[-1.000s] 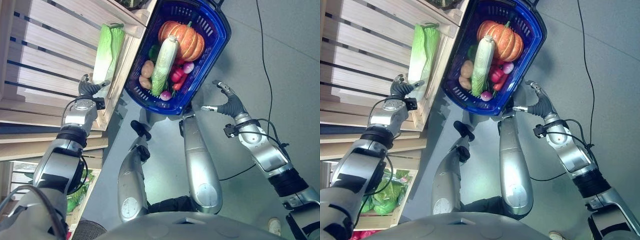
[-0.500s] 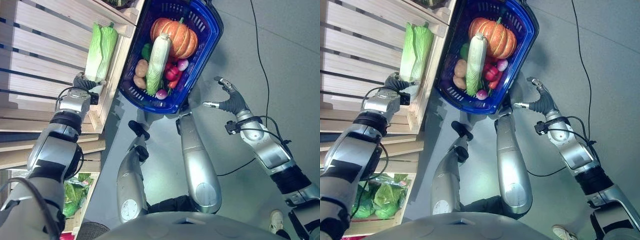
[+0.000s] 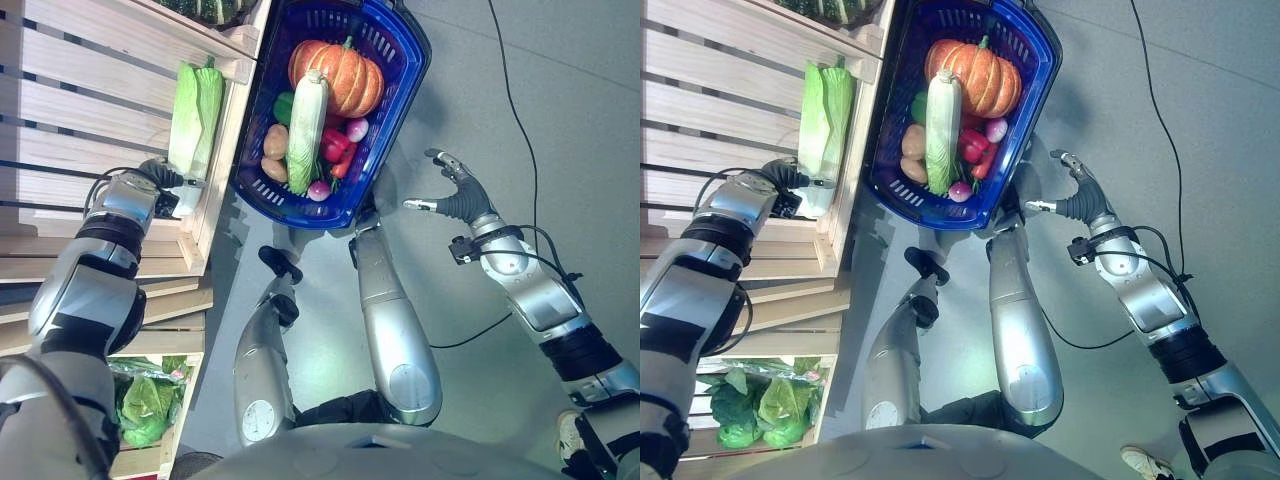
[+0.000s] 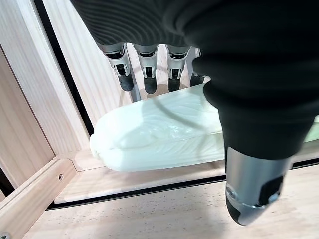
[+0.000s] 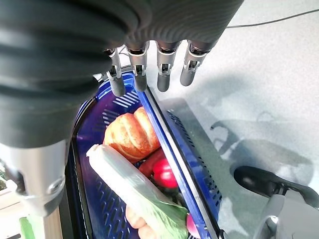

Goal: Pick up fruits and vegetables into the basket

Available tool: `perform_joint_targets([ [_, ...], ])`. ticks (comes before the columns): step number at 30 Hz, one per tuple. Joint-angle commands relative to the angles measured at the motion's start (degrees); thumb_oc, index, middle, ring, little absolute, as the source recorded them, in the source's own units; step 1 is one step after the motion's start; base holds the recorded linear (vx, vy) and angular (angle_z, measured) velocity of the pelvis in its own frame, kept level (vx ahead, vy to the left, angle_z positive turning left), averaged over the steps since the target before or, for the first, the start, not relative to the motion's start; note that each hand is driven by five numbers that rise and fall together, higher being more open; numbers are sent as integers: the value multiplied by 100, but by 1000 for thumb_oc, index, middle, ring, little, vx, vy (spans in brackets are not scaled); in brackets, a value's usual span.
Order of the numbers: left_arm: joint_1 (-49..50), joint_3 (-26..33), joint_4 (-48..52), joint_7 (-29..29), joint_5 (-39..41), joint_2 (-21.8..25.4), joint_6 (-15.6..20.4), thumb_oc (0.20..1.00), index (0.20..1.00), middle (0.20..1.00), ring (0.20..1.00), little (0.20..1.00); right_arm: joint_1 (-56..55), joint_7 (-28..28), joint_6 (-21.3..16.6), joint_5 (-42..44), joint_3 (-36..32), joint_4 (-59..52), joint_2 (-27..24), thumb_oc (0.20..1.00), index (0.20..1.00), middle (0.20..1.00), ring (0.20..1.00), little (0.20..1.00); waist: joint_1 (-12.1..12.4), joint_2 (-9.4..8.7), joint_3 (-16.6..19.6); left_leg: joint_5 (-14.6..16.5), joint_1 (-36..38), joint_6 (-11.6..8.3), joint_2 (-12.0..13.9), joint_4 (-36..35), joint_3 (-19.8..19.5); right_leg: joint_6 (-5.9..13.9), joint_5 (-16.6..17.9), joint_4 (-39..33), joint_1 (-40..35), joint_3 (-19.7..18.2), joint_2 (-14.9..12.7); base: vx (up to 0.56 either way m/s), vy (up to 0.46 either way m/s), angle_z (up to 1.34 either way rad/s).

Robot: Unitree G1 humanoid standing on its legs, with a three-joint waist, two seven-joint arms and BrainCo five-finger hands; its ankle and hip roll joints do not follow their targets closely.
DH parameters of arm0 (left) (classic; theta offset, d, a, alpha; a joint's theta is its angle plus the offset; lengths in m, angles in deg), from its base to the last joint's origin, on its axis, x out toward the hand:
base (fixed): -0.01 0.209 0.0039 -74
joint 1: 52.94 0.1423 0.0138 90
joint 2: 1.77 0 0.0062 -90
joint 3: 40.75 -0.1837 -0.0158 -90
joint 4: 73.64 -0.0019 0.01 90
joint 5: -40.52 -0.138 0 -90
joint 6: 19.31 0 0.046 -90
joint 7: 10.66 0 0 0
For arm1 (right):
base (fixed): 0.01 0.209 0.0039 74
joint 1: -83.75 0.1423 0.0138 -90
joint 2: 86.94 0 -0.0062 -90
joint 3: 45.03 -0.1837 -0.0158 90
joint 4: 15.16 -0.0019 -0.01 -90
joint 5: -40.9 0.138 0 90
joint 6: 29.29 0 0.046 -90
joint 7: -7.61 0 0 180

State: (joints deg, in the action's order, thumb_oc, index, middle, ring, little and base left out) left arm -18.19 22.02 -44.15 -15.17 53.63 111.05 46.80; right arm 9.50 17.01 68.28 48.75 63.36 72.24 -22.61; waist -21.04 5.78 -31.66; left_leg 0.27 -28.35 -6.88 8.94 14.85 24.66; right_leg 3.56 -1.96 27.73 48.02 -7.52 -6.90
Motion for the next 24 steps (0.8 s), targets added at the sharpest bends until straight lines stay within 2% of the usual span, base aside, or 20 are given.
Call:
perform_joint_targets([
  [1, 267, 141, -164, -404, 1141, -758, 135, 1000, 1000, 1000, 1000, 1000, -266, -43, -142, 25, -16, -404, -30, 1000, 1000, 1000, 1000, 1000, -260, -277, 187, 75, -665, -59, 175, 886, -136, 30, -312, 169, -6, 167, 115, 0, 0, 0],
  [7, 461, 393, -94, -267, 2072, -1001, 214, 1000, 1000, 1000, 1000, 1000, -391, -20, -254, -43, -14, -393, 109, 1000, 1000, 1000, 1000, 1000, -244, -315, 187, 97, -698, -33, 177, 911, -169, 23, -311, 172, -6, 182, 142, -8, -34, 0],
  [9, 513, 540, -36, -67, 2526, -1136, 223, 1000, 1000, 1000, 1000, 1000, -379, 40, -254, -25, 42, -382, 178, 1000, 1000, 1000, 1000, 1000, -225, -357, 187, 130, -700, -15, 189, 922, -182, 23, -324, 185, -16, 194, 157, -13, -69, 0],
  [13, 581, 674, 122, -12, 3321, -1356, 275, 1000, 1000, 1000, 1000, 1000, -327, 137, -233, -2, 125, -384, 313, 1000, 1000, 1000, 1000, 1000, -188, -454, 187, 188, -748, 23, 206, 951, -216, 28, -309, 169, -38, 237, 187, -21, -86, 2],
  [16, 675, 747, 438, -9, 3907, -1607, 546, 1000, 1000, 1000, 1000, 1000, -276, 239, -214, -4, 200, -348, 463, 1000, 1000, 1000, 1000, 1000, -137, -534, 187, 225, -751, 60, 205, 939, -260, 31, -290, 138, -90, 290, 211, -20, -95, 0],
  [22, 845, 740, 854, 437, 3894, -1739, 814, 1000, 1000, 1000, 1000, 1000, -293, 289, -209, -19, 191, -352, 568, 1000, 1000, 1000, 1000, 1000, -66, -579, 187, 268, -768, 97, 203, 957, -330, 42, -278, 146, -121, 341, 216, -14, -52, 0],
  [23, 882, 739, 886, 492, 3823, -1746, 870, 796, 796, 796, 796, 796, -304, 297, -201, -30, 190, -358, 584, 1000, 1000, 1000, 1000, 1000, -53, -579, 187, 266, -761, 103, 198, 955, -344, 44, -275, 143, -139, 347, 214, -12, -29, 4],
  [24, 910, 752, 918, 561, 3768, -1740, 847, 398, 398, 398, 398, 398, -315, 307, -217, -37, 187, -355, 590, 1000, 1000, 1000, 1000, 1000, -37, -577, 187, 262, -755, 105, 196, 949, -354, 44, -275, 133, -158, 354, 211, 0, 0, 0],
])
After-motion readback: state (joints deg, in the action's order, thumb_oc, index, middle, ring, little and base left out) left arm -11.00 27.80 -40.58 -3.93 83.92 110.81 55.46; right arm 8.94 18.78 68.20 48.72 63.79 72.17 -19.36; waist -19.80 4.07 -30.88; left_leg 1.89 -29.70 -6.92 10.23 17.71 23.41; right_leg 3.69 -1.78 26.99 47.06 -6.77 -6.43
